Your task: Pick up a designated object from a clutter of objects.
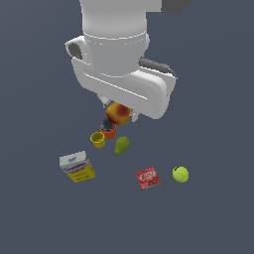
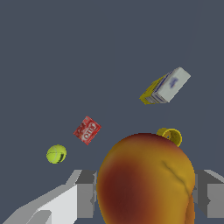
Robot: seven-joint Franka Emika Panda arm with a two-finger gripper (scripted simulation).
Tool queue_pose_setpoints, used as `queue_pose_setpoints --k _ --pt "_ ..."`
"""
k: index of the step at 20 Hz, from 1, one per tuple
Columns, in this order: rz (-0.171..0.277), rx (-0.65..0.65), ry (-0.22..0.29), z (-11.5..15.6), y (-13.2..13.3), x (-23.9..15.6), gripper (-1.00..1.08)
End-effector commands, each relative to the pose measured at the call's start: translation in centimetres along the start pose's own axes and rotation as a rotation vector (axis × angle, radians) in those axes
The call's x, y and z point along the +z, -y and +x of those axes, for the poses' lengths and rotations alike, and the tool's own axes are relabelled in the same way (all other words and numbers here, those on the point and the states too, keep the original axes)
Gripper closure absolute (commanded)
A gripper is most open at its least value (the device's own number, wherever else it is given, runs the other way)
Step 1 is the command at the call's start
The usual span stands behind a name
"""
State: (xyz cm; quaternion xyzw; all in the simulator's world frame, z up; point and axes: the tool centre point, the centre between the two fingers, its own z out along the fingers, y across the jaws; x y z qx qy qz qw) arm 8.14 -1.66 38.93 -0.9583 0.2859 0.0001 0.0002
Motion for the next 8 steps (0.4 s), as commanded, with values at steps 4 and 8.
queue_pose_setpoints --k 4,8 --pt "0.000 -0.001 0.000 0.57 -0.30 -1.59 1.08" --pt "0.000 -0.001 0.000 0.69 -0.36 -1.89 1.08"
